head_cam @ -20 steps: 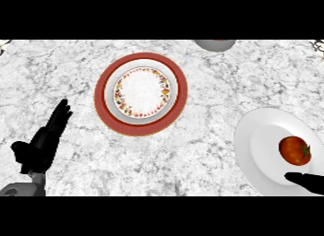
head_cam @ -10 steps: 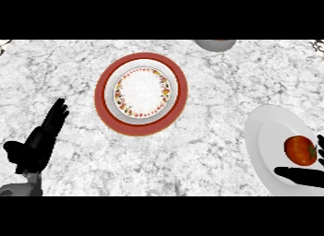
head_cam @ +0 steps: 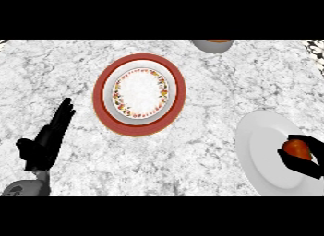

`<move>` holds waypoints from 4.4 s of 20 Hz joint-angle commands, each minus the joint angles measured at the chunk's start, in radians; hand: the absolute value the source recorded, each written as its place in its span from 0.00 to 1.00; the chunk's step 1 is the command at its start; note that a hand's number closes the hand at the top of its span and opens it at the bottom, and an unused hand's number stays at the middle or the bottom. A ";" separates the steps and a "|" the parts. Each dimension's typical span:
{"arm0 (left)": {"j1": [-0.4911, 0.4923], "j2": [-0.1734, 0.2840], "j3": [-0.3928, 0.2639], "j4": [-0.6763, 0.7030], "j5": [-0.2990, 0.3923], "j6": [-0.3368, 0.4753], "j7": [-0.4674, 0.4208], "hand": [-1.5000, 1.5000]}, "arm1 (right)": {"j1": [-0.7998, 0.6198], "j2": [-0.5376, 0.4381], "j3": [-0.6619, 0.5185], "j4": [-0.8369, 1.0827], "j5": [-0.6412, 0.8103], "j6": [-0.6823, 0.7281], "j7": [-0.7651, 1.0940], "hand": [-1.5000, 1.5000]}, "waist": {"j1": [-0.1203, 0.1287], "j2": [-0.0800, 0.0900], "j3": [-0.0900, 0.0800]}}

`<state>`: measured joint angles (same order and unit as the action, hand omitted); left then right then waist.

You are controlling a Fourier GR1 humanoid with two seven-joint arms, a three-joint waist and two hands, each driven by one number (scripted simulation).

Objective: Pick the tomato from the plate and place it in the plate

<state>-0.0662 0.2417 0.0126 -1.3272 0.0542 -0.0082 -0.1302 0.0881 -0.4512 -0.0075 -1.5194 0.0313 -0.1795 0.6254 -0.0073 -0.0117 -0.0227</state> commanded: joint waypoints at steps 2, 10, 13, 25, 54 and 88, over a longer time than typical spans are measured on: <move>-0.014 0.024 0.026 -0.002 0.019 -0.037 0.016 0.50 | -0.049 0.037 -0.022 0.092 -0.021 0.036 -0.090 1.00 | 0.011 0.012 0.023; -0.004 0.026 0.039 -0.012 0.004 -0.022 0.014 0.50 | 0.060 0.090 0.239 -0.135 0.424 -0.199 0.069 1.00 | 0.006 0.007 0.019; 0.006 0.010 0.018 -0.004 -0.007 -0.021 0.009 0.50 | 0.105 0.053 0.363 -0.176 0.644 -0.210 0.151 1.00 | 0.000 0.002 0.011; 0.037 -0.014 0.012 -0.020 -0.027 0.009 -0.001 0.50 | 0.196 0.257 0.750 -0.628 1.468 -0.025 0.589 1.00 | -0.015 -0.001 0.018; -0.062 -0.011 0.002 0.013 -0.023 -0.043 0.033 0.50 | -0.518 0.449 0.670 -0.347 1.392 0.186 0.691 1.00 | 0.070 0.031 0.020; -0.024 -0.017 0.019 0.026 -0.034 -0.032 -0.003 0.50 | -0.752 0.451 0.325 0.199 1.057 -0.870 0.544 0.00 | 0.041 0.013 0.024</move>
<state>-0.1185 0.2148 0.0129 -1.3069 0.0153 -0.0437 -0.1213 -0.7374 -0.0069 0.2992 -1.2618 1.1183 -0.8299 1.0497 0.0592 0.0081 0.0016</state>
